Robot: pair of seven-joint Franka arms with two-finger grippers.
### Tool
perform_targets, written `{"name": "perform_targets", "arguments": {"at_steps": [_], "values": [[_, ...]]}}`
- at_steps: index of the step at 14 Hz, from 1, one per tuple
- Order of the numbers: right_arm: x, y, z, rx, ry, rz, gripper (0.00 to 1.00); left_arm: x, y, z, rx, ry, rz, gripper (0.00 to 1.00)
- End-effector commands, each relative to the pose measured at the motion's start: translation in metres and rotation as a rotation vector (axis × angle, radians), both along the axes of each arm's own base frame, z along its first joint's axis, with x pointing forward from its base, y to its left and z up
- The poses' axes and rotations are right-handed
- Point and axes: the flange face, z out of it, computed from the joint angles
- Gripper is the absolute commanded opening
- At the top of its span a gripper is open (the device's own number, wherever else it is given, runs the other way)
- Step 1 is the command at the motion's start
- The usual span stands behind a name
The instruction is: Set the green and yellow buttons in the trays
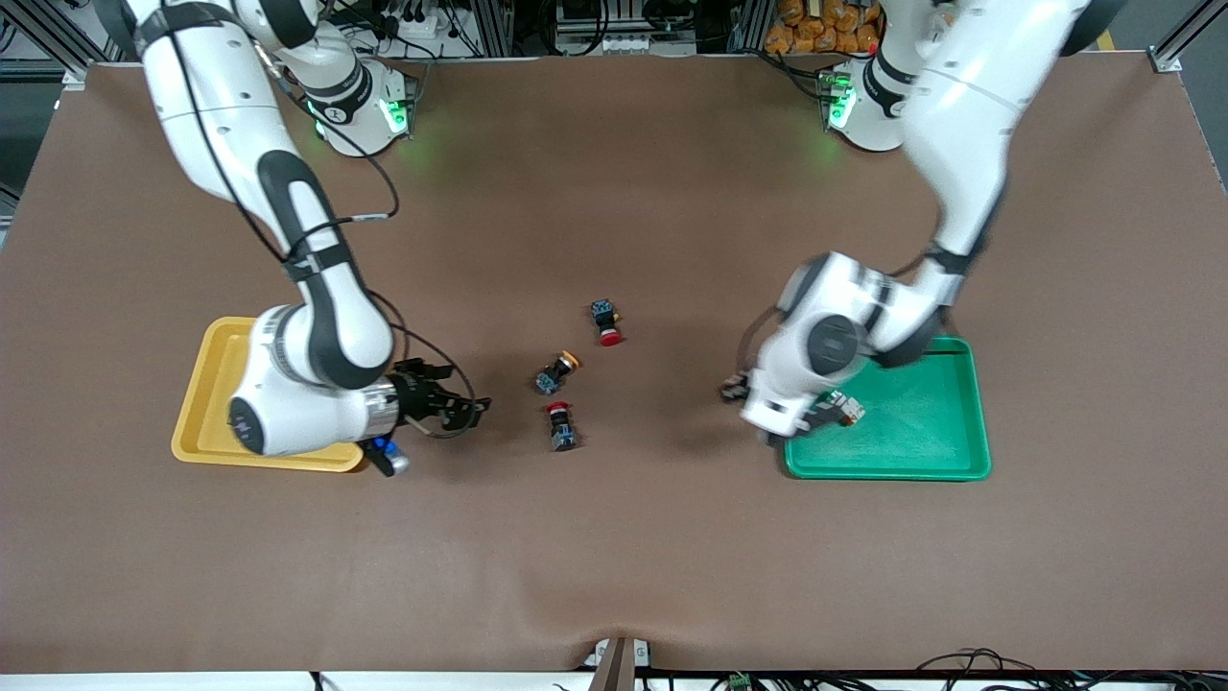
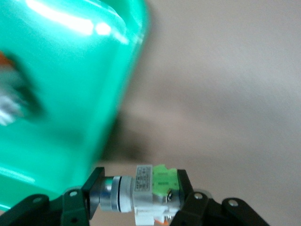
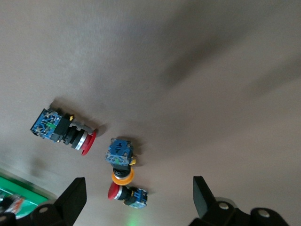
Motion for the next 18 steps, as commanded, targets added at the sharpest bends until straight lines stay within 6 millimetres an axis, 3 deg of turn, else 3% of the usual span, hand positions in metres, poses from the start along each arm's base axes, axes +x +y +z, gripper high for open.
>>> {"name": "perform_targets", "arguments": {"at_steps": [1,4,5,6,7,9,10,11,12,15,16,17,18], "values": [[-0.014,0.033,-0.009,-0.018,0.002,-0.034,1.00,0.014,0.058,0.025,0.012,0.005,-0.036,0.00],[-0.032,0.082,-0.017,-0.089,-0.030,-0.111,1.00,0.028,0.115,0.018,0.023,0.003,-0.062,0.04],[-0.035,0.092,-0.017,-0.099,-0.039,-0.125,1.00,0.028,0.118,0.013,0.029,0.009,-0.067,0.03],[-0.038,0.096,-0.020,-0.108,-0.043,-0.116,1.00,0.030,0.132,0.007,0.066,0.004,-0.094,0.03],[-0.043,0.102,-0.023,-0.116,-0.053,-0.097,1.00,0.035,0.161,0.003,0.103,0.000,-0.097,0.05],[-0.058,0.119,-0.032,-0.142,-0.091,-0.063,1.00,0.036,0.181,-0.001,0.114,0.005,-0.102,0.14],[-0.062,0.122,-0.036,-0.152,-0.103,-0.058,1.00,0.036,0.186,-0.005,0.111,0.011,-0.100,0.40],[-0.065,0.123,-0.040,-0.159,-0.107,-0.057,1.00,0.037,0.188,-0.008,0.111,0.014,-0.095,0.80],[-0.070,0.126,-0.043,-0.165,-0.110,-0.052,1.00,0.038,0.187,-0.007,0.104,0.015,-0.082,1.00],[-0.082,0.135,-0.052,-0.181,-0.133,-0.043,1.00,0.041,0.180,0.004,0.106,-0.007,-0.091,1.00],[-0.084,0.137,-0.054,-0.186,-0.142,-0.042,0.87,0.046,0.179,0.013,0.104,-0.027,-0.093,1.00],[-0.083,0.136,-0.054,-0.187,-0.144,-0.043,0.64,0.051,0.179,0.019,0.103,-0.041,-0.093,1.00],[-0.083,0.136,-0.053,-0.187,-0.147,-0.045,0.30,0.053,0.178,0.023,0.103,-0.049,-0.095,1.00]]}}
